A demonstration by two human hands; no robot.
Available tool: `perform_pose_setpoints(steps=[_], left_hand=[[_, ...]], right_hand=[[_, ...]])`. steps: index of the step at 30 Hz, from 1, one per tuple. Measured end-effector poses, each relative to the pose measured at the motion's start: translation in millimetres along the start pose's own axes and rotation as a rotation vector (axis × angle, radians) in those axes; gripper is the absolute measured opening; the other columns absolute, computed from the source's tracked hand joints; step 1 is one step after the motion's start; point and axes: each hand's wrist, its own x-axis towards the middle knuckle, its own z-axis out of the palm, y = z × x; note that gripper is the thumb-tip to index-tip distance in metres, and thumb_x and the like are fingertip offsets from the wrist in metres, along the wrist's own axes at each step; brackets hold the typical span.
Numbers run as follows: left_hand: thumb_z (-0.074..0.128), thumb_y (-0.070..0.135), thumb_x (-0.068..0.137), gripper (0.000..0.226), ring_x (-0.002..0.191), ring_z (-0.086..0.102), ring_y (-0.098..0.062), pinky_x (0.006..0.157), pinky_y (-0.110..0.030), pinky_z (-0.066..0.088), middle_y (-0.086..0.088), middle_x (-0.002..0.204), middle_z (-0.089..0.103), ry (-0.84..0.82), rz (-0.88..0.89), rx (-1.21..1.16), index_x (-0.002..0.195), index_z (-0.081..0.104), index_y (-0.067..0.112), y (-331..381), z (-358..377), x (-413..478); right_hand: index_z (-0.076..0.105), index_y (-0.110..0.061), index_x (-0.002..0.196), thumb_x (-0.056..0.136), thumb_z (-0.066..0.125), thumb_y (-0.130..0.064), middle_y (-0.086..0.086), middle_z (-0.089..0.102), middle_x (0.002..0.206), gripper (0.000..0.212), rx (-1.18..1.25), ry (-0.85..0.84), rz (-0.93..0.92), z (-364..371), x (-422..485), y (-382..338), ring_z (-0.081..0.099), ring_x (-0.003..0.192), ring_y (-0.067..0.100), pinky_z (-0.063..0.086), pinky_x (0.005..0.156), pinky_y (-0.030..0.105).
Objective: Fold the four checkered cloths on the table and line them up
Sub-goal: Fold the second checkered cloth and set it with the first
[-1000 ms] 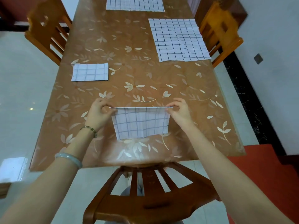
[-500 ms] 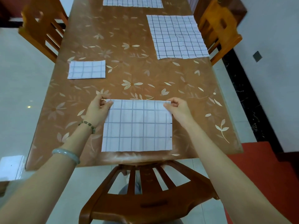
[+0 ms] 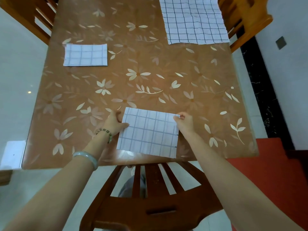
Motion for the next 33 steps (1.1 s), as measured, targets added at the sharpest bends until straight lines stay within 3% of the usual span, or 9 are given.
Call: perform_pose_setpoints(steps=[3,8,11,14,16,21,26,30,33], left_hand=[[0.068,0.009,0.079,0.054,0.084,0.055,-0.023,0.07,-0.03,0.041,-0.009,0.098,0.061,0.015,0.118,0.13,0.13,0.049,0.009,3.0,0.2,0.9],[0.06,0.003,0.085,0.047,0.099,0.059,-0.026,0.086,-0.037,0.047,-0.002,0.107,0.062,-0.068,0.3,0.1,0.128,0.052,0.018,23.9,-12.2,-1.7],[0.059,-0.001,0.085,0.042,0.1,0.057,-0.033,0.087,-0.04,0.046,-0.007,0.106,0.061,-0.106,0.369,0.109,0.124,0.057,0.016,37.3,-19.6,0.1],[0.062,0.007,0.086,0.028,0.095,0.06,-0.03,0.088,-0.042,0.048,-0.008,0.103,0.064,-0.117,0.367,0.093,0.111,0.06,0.021,49.5,-26.3,1.7],[0.064,0.025,0.089,0.015,0.092,0.063,-0.02,0.086,-0.037,0.05,-0.003,0.103,0.067,-0.149,0.238,-0.002,0.103,0.062,0.022,47.6,-30.7,2.9],[0.063,0.046,0.086,0.042,0.1,0.068,-0.026,0.092,-0.04,0.053,-0.012,0.108,0.07,-0.216,-0.181,-0.679,0.11,0.064,0.011,10.3,-22.1,3.5],[0.07,0.011,0.08,0.061,0.111,0.063,-0.024,0.092,-0.033,0.051,-0.007,0.121,0.066,-0.342,-0.196,-0.805,0.137,0.045,0.013,-2.7,-11.8,2.2],[0.075,0.002,0.074,0.062,0.086,0.068,-0.007,0.093,-0.029,0.046,0.009,0.077,0.073,-0.081,-0.044,-0.533,0.125,0.046,0.021,5.1,-13.8,-6.1],[0.07,-0.009,0.075,0.047,0.071,0.062,-0.009,0.095,-0.033,0.047,0.007,0.062,0.066,0.017,0.063,-0.546,0.109,0.059,0.022,12.8,-14.8,-14.2]], right_hand=[[0.06,-0.012,0.106,0.079,0.06,-0.004,0.002,0.055,0.095,0.028,-0.178,0.03,-0.108,2.5,3.8,-8.1,0.053,0.093,0.021,0.048,0.08,0.031],[0.06,-0.022,0.121,0.077,0.069,-0.012,-0.005,0.052,0.119,0.046,-0.304,-0.244,-0.258,14.8,7.0,-49.8,0.04,0.123,0.016,0.037,0.104,0.026],[0.063,-0.01,0.115,0.082,0.067,-0.006,-0.004,0.06,0.106,0.033,-0.259,-0.49,-0.247,22.8,6.4,-70.4,0.053,0.092,-0.001,0.041,0.07,0.001],[0.066,-0.002,0.087,0.085,0.064,-0.012,0.0,0.054,0.073,0.01,-0.299,-0.489,-0.205,26.5,9.0,-75.2,0.046,0.061,0.004,0.036,0.055,0.017],[0.067,0.0,0.088,0.086,0.063,-0.014,0.002,0.056,0.074,0.015,-0.248,-0.472,-0.143,24.7,11.8,-73.2,0.049,0.064,0.009,0.036,0.057,0.018],[0.071,-0.008,0.089,0.085,0.066,-0.009,0.012,0.071,0.095,0.006,0.114,-0.409,0.027,12.0,10.5,-61.7,0.067,0.091,0.03,0.055,0.084,0.042],[0.064,0.006,0.108,0.085,0.065,-0.003,0.023,0.066,0.112,0.025,0.314,-0.359,0.13,6.4,0.3,-59.3,0.066,0.091,0.031,0.053,0.089,0.046],[0.059,-0.01,0.12,0.082,0.07,-0.006,0.006,0.07,0.103,0.04,0.26,-0.296,0.053,6.1,-8.7,-57.5,0.068,0.095,0.024,0.056,0.08,0.036],[0.044,-0.028,0.129,0.079,0.072,-0.003,-0.013,0.065,0.088,0.062,0.275,-0.291,-0.018,3.8,-14.4,-56.3,0.067,0.084,0.01,0.055,0.068,0.022]])
